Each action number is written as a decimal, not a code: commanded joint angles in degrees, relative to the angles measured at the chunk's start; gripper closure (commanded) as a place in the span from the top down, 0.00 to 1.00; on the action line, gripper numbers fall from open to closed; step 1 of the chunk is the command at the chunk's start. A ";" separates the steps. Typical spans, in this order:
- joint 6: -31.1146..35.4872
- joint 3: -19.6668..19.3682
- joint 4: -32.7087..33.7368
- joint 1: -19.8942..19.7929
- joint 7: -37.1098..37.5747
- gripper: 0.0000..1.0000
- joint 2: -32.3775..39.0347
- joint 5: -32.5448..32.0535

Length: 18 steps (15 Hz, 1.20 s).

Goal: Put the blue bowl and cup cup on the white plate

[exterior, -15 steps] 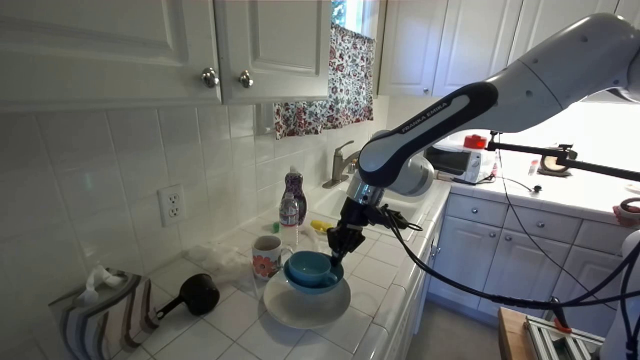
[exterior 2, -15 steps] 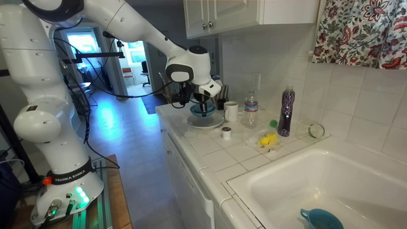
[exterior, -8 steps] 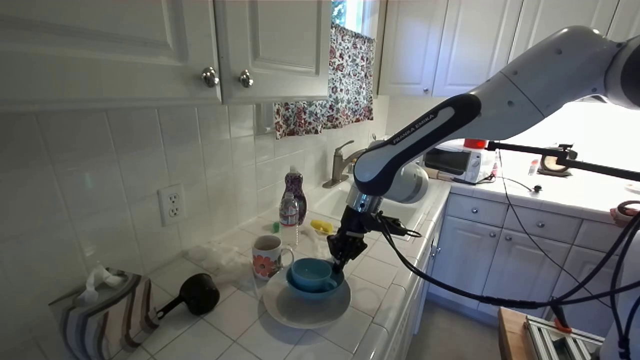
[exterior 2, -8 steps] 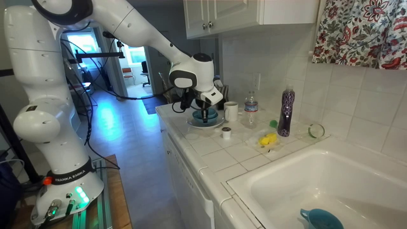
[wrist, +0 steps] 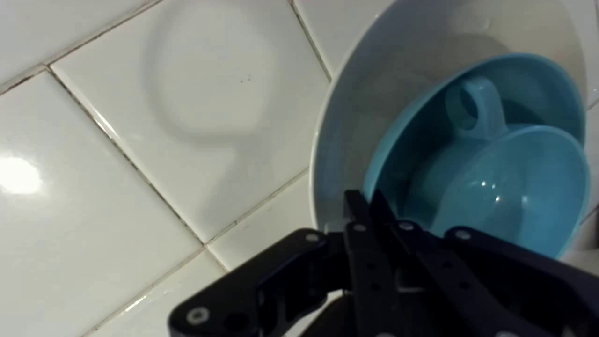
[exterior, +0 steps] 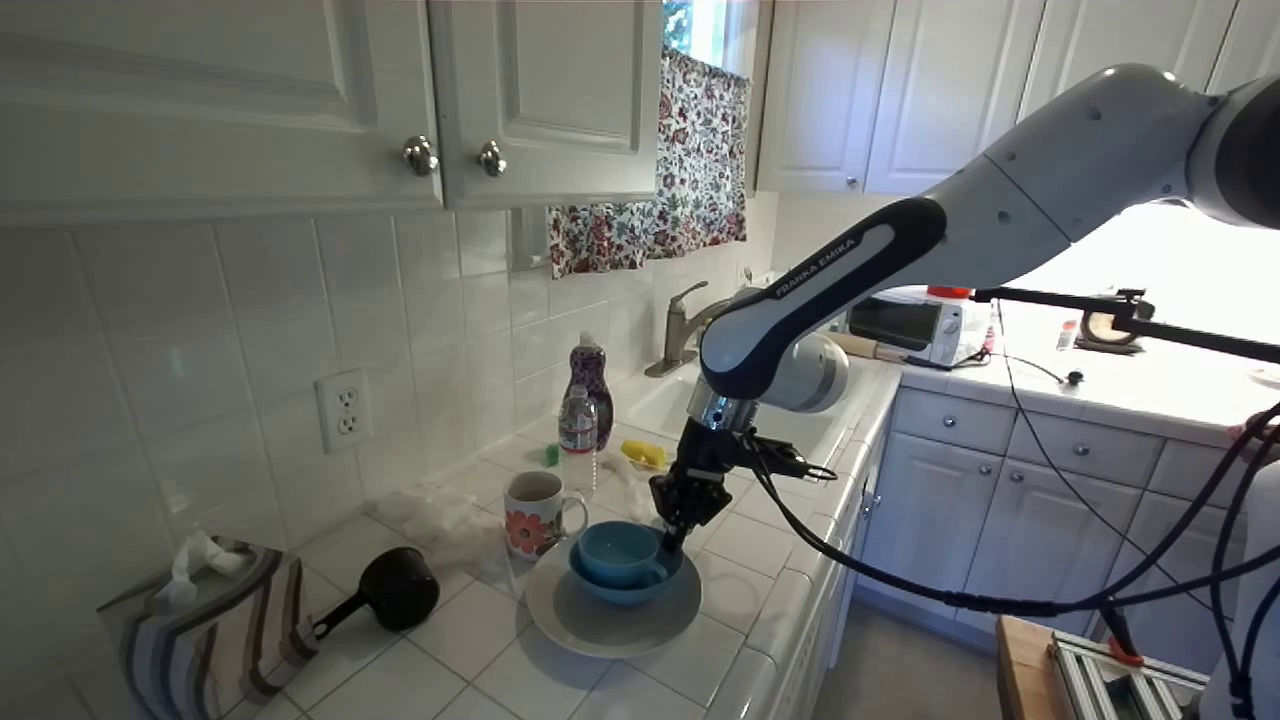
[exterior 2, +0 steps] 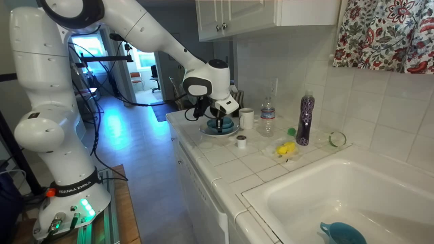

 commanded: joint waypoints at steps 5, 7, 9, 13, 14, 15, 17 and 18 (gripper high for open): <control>-0.20 1.02 2.31 0.90 2.81 0.01 1.62 -1.79; -0.22 1.19 2.42 1.26 3.08 0.01 1.74 -2.06; -0.38 1.30 2.52 1.43 3.16 0.29 1.86 -2.06; -0.46 1.16 2.37 1.48 3.38 0.49 1.54 -2.11; -0.45 1.16 2.18 1.45 3.39 0.57 1.24 -1.98; -0.42 1.25 1.55 1.48 3.12 0.63 0.37 -1.88; -0.28 1.50 -0.46 1.64 2.17 0.77 -2.45 -1.77; -0.07 1.58 -1.38 1.75 1.73 0.85 -3.87 -1.88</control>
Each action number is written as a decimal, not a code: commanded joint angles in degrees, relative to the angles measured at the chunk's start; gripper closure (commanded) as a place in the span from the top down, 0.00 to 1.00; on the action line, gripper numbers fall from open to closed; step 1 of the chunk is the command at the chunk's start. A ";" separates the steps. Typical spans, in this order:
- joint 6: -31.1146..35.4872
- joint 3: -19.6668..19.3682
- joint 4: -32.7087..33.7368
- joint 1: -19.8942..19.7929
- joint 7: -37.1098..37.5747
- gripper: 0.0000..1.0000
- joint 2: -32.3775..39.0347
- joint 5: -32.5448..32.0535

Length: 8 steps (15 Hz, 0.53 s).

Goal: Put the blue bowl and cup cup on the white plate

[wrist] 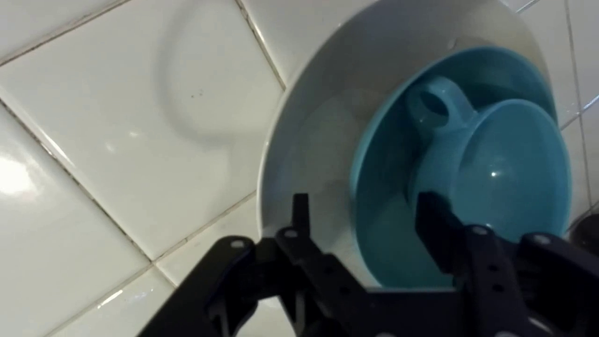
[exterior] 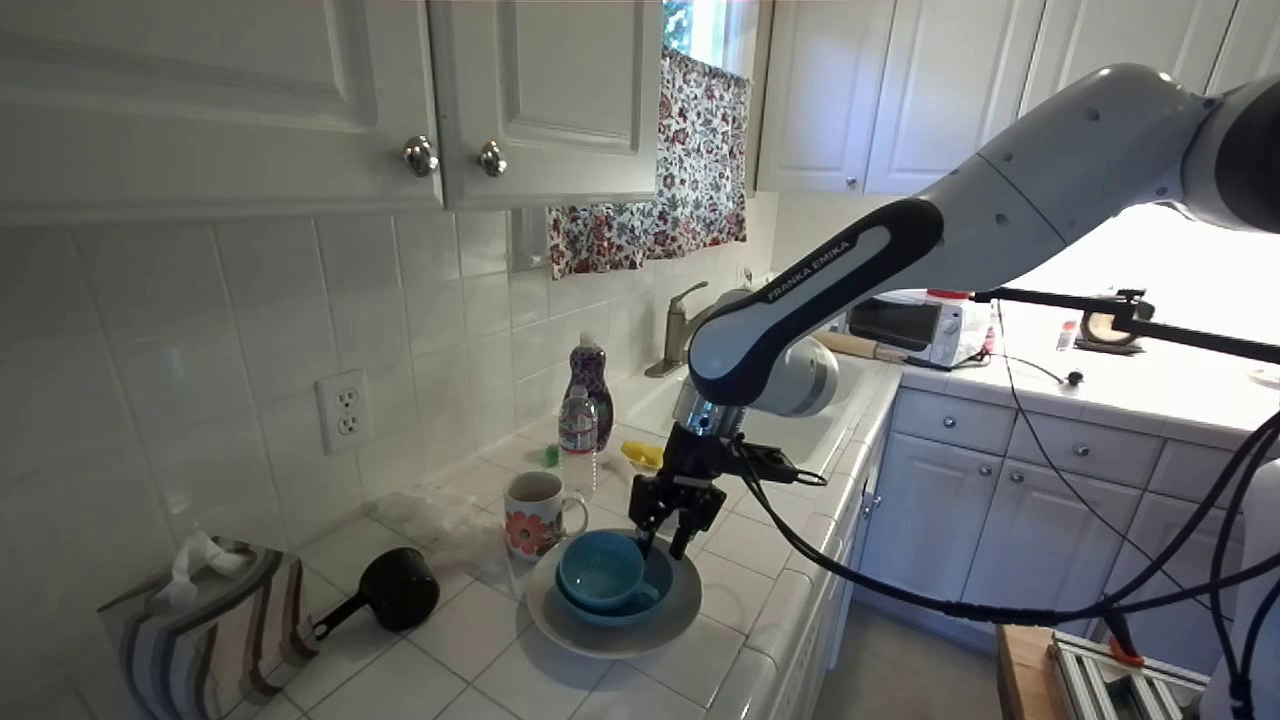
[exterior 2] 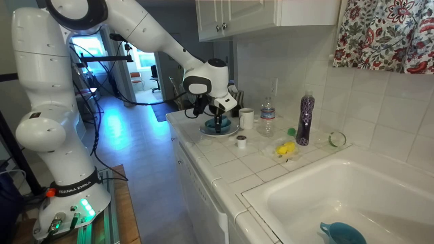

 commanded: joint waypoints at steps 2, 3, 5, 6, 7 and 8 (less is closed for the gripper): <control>-0.13 0.63 -4.94 0.51 -0.45 0.99 -8.32 -2.34; -1.23 0.48 -5.87 0.77 0.09 1.00 -10.22 -3.98; -4.34 0.06 -7.32 1.23 3.55 1.00 -13.68 -9.85; -5.88 0.19 -7.75 1.28 3.91 1.00 -15.12 -11.81; -9.29 0.41 -7.93 1.34 3.26 1.00 -16.62 -13.43; -14.17 0.56 -7.66 1.48 2.04 1.00 -17.76 -15.32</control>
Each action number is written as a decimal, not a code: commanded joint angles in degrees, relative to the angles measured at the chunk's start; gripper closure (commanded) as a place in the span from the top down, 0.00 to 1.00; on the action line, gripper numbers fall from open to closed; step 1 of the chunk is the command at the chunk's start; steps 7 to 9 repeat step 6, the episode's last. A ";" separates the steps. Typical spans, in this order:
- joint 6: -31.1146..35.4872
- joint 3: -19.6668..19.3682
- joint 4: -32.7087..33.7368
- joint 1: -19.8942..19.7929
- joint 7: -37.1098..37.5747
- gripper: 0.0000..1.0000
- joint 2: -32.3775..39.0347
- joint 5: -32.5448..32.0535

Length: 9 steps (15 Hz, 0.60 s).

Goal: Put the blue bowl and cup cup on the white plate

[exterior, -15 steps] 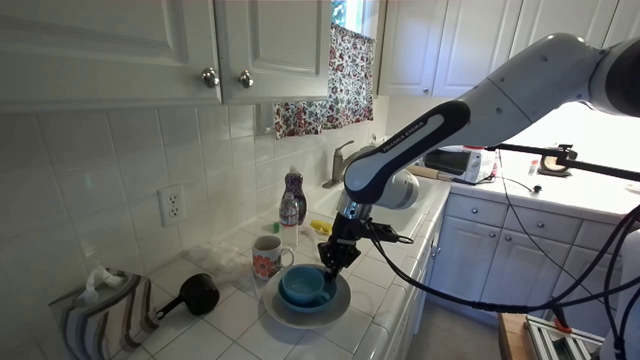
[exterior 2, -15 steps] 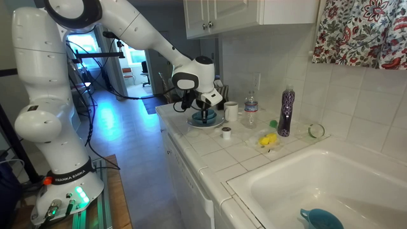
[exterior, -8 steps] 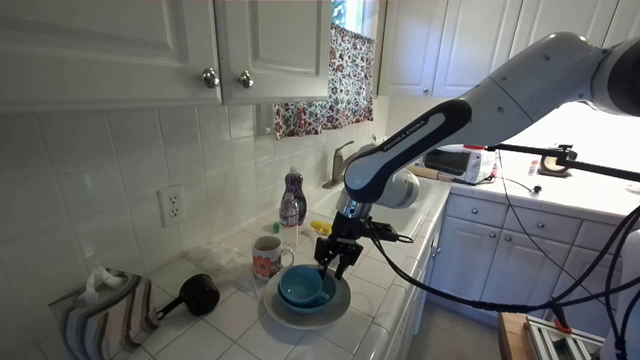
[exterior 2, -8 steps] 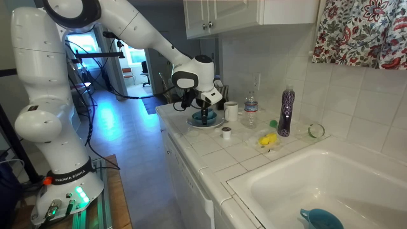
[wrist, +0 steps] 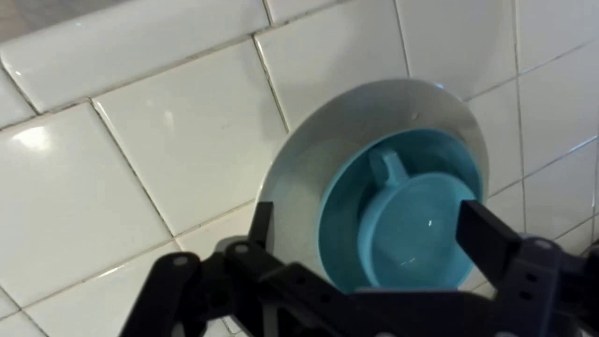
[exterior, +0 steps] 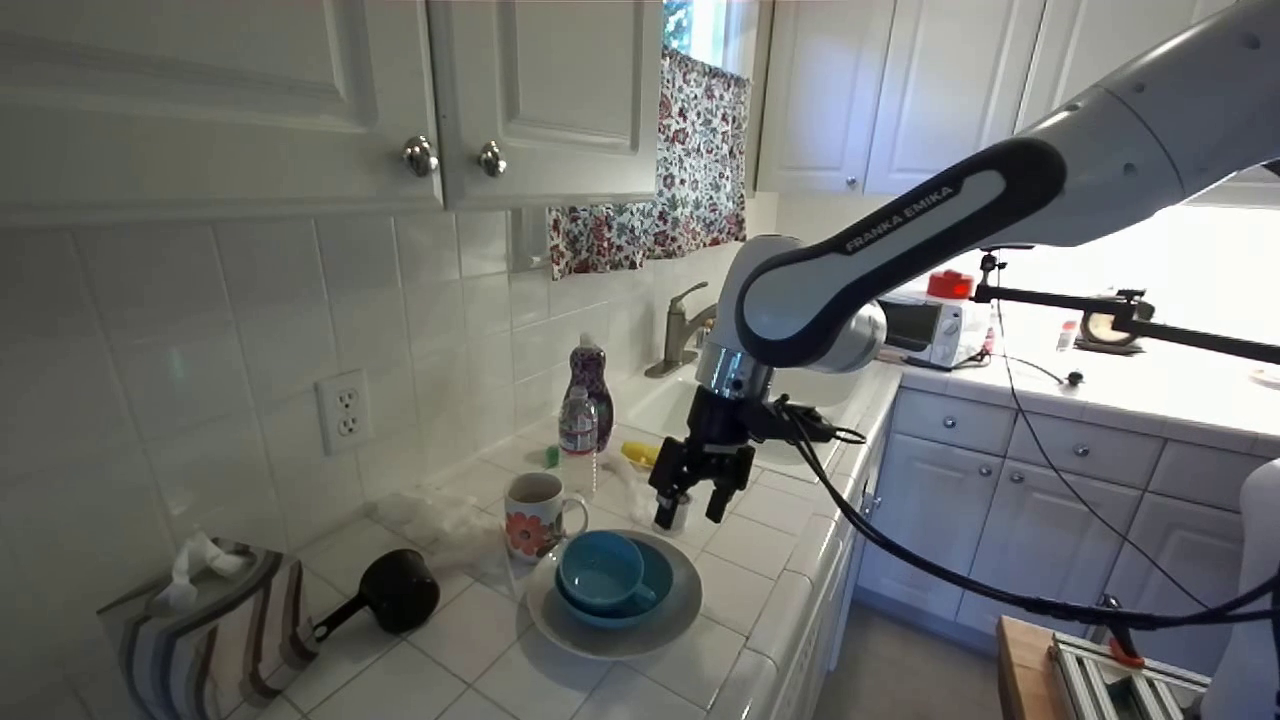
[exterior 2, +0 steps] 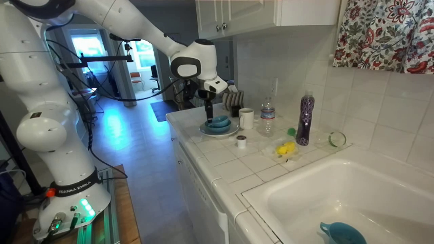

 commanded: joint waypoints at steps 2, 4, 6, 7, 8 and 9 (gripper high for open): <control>-15.13 0.57 -2.25 1.10 -2.07 1.00 -7.44 -6.93; -14.40 0.31 -0.51 1.07 -1.44 1.00 -5.22 -5.66; -17.21 0.76 -0.97 1.60 -1.72 1.00 -6.76 -6.65; -17.21 0.76 -0.97 1.60 -1.72 1.00 -6.76 -6.65; -17.21 0.76 -0.97 1.60 -1.72 1.00 -6.76 -6.65; -17.21 0.76 -0.97 1.60 -1.72 1.00 -6.76 -6.65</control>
